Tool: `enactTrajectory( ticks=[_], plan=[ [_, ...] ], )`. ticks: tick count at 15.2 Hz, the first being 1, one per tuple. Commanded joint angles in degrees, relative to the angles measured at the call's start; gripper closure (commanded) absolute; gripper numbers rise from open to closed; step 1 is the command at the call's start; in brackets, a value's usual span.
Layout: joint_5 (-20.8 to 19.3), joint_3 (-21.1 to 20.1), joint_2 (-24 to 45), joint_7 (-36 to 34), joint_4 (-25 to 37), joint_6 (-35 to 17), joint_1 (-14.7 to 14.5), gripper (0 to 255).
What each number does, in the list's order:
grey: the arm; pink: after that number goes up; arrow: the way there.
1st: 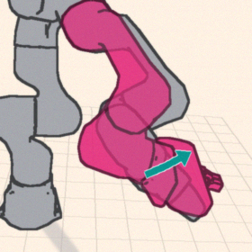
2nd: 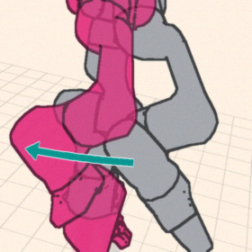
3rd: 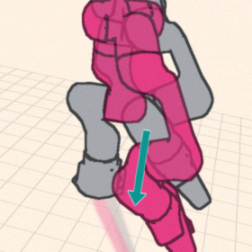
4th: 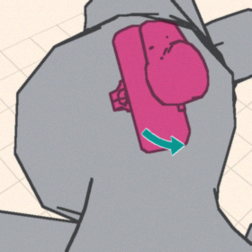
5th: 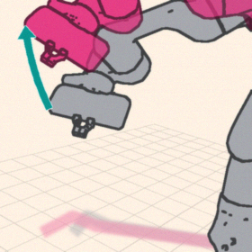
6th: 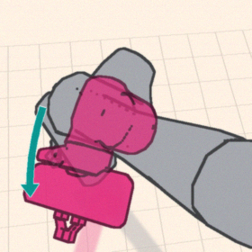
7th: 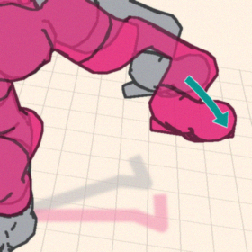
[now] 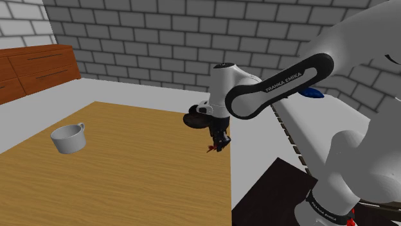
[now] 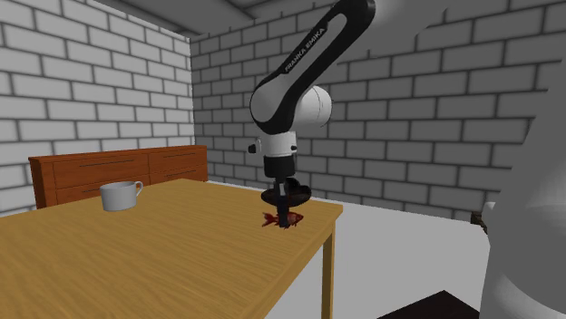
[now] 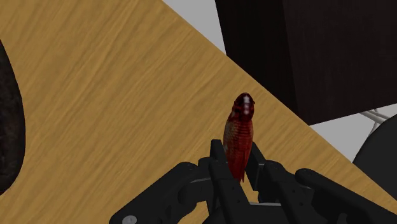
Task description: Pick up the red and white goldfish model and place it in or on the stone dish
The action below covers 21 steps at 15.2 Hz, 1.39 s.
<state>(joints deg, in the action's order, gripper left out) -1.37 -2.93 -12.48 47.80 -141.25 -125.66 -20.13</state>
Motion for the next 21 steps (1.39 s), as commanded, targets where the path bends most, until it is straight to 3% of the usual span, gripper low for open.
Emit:
enactTrajectory(
  ticks=[1, 21],
  plan=[
    [0.09, 0.02, -1.00, 0.10, 1.01, 2.02, -0.02, 255],
    [0.46, 0.21, -6.55, 0.74, 11.71, 18.27, -0.09, 255]
  ],
)
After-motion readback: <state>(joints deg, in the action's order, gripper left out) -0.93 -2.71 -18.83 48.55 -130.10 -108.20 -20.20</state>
